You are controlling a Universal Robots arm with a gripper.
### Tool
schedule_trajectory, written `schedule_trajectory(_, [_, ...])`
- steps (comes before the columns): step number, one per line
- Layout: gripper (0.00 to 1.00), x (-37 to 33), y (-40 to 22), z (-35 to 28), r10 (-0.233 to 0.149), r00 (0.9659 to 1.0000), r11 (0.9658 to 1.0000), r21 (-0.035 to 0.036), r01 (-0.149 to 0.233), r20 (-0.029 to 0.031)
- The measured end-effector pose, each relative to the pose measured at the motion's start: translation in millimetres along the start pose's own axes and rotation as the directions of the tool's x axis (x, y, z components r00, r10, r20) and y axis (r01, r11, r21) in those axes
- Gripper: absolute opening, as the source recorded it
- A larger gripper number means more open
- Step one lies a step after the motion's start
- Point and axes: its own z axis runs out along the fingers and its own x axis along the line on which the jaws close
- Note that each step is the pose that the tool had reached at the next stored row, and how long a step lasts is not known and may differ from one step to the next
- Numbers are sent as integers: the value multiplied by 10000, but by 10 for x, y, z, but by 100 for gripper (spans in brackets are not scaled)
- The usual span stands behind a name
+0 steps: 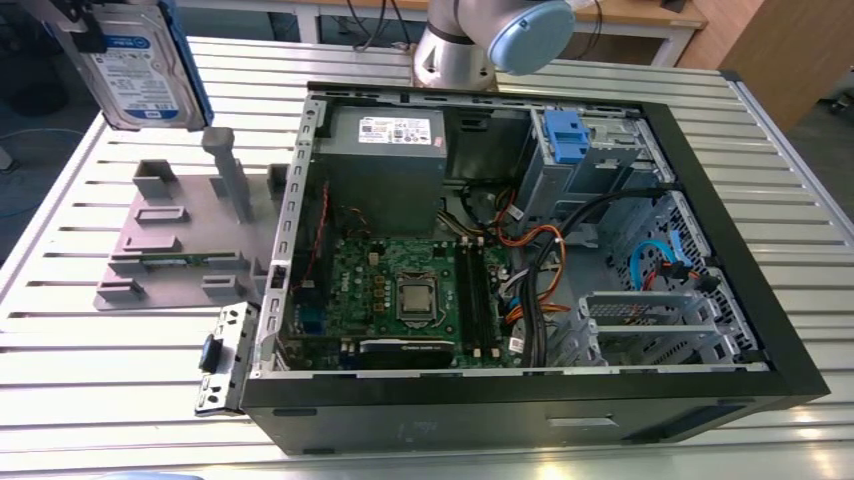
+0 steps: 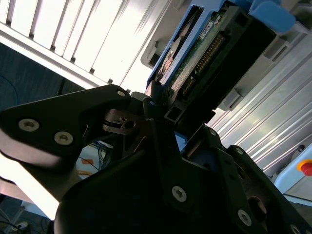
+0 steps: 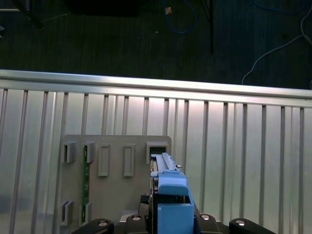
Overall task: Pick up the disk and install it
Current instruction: 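Pick up the disk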
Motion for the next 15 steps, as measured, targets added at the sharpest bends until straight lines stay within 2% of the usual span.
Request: schedule_trajectory(15, [37,-1,2,-34,0,10000,10000,0,0,0])
